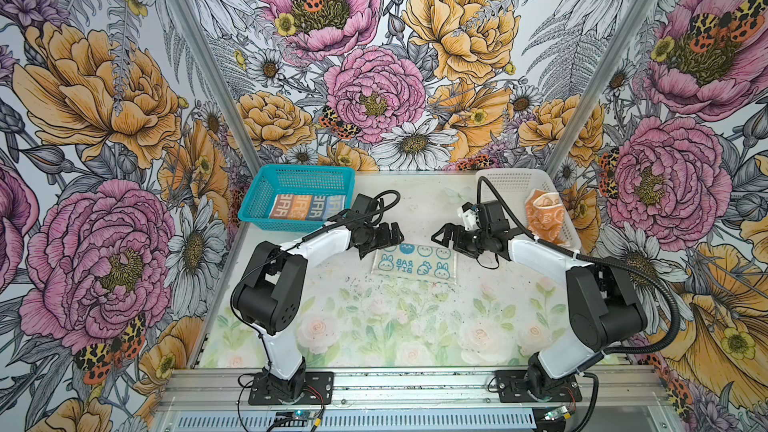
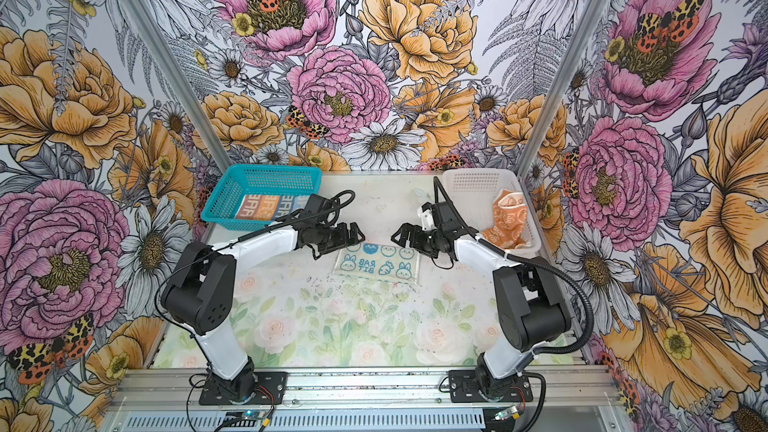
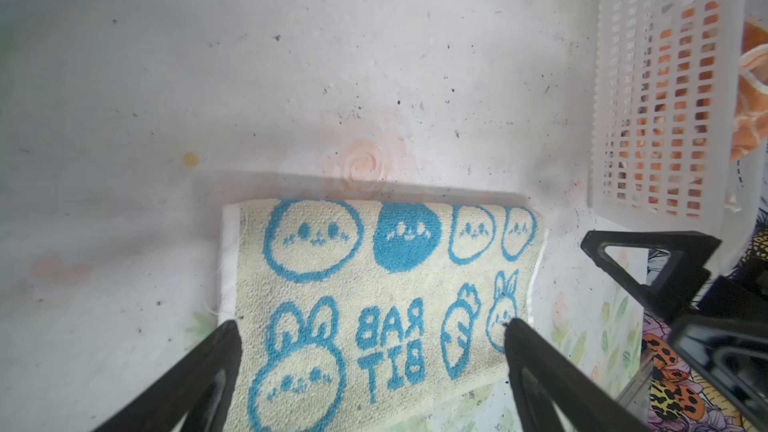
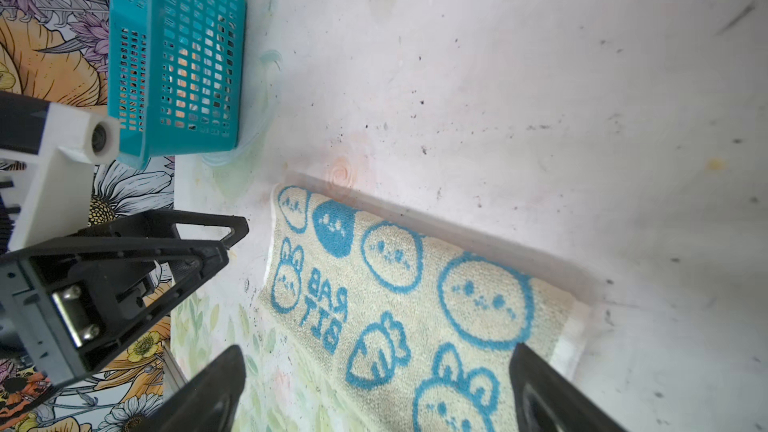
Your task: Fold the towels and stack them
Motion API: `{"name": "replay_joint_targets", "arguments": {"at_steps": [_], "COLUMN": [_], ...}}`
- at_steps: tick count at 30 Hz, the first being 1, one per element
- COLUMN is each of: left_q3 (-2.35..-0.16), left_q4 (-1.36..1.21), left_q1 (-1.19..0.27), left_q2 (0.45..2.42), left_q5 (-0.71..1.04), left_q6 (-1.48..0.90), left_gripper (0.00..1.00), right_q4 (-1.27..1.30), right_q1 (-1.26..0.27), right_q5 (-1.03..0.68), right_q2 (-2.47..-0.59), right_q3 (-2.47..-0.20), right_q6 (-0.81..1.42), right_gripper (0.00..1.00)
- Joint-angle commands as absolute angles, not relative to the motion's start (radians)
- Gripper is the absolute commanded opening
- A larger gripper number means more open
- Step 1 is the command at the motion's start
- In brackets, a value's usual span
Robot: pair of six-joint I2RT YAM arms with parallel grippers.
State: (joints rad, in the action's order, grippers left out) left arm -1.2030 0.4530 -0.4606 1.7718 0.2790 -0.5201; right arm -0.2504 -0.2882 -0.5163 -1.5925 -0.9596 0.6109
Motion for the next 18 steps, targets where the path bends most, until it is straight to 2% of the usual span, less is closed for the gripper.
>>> {"name": "replay_joint_targets", "arguments": {"at_steps": [1, 8, 18], "left_q3": [-1.206, -1.189, -1.259], "left_q4": [0.559, 0.598, 0.696], "left_q1": [-0.472, -0.492, -0.518], "left_q2": [1.765, 1.796, 1.893], "left_q5": [0.219, 0.185, 0.150], "left_q6": [-0.440, -0.402, -0.367], "left_gripper": [0.99, 0.94, 0.80], "right_q4": [-0.312, -0.315, -0.311], "right_q1": [-0.285, -0.301, -0.354], "right_q5": [-0.456, -0.423, -0.401], "right_q2": [-1.563, -1.550, -1.573], "right_q3": [-0.904, -0.829, -0.810], "right_q6": [0.577, 0.572, 0.584], "right_gripper": [0.99, 0.99, 0.99]}}
